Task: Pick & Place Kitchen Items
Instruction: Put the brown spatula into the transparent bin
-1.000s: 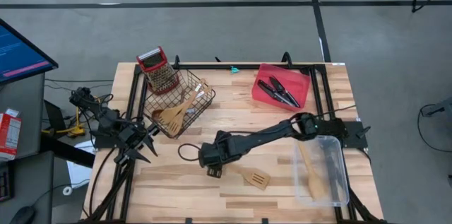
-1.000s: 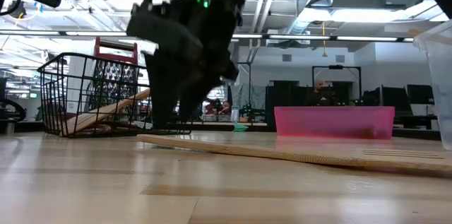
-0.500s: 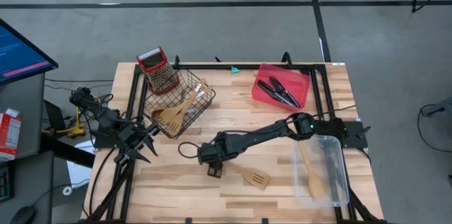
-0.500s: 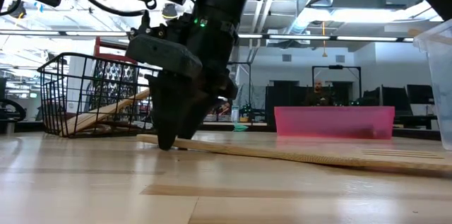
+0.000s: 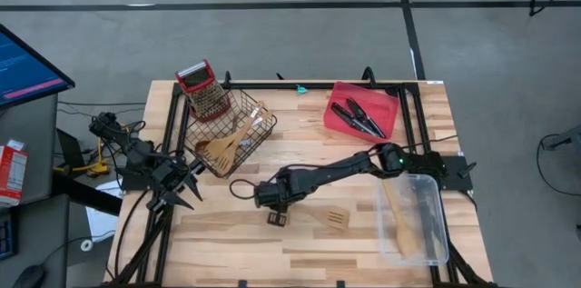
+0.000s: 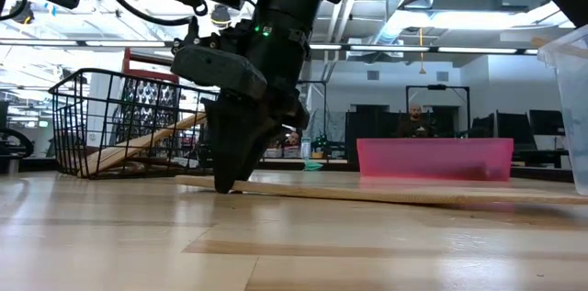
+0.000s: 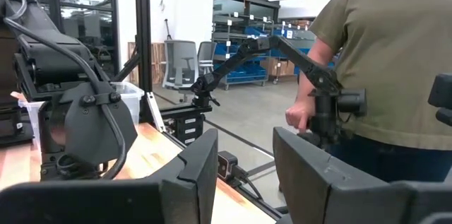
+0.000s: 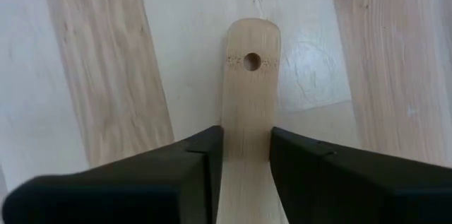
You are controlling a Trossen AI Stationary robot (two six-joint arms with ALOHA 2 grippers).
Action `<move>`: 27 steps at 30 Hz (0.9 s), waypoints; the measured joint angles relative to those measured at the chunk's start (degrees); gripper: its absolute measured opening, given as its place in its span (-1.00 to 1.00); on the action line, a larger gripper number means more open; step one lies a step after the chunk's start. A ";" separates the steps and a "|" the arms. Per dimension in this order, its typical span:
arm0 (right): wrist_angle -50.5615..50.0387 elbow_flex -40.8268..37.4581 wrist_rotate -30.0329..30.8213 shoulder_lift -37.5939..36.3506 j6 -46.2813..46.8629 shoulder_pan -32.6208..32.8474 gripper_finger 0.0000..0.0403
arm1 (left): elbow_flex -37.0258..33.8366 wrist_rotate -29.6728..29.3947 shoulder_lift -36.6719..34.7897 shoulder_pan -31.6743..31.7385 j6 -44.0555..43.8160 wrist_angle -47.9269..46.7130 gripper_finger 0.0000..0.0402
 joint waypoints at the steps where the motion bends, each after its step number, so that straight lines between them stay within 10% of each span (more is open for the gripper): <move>1: 0.20 -0.11 -0.04 -0.40 -0.02 0.00 -0.55 | 0.00 0.00 0.00 0.00 0.00 0.00 -0.41; 27: 28.75 0.05 3.26 -45.45 -14.14 8.79 -0.49 | 0.00 0.01 0.00 0.00 0.00 0.92 -0.41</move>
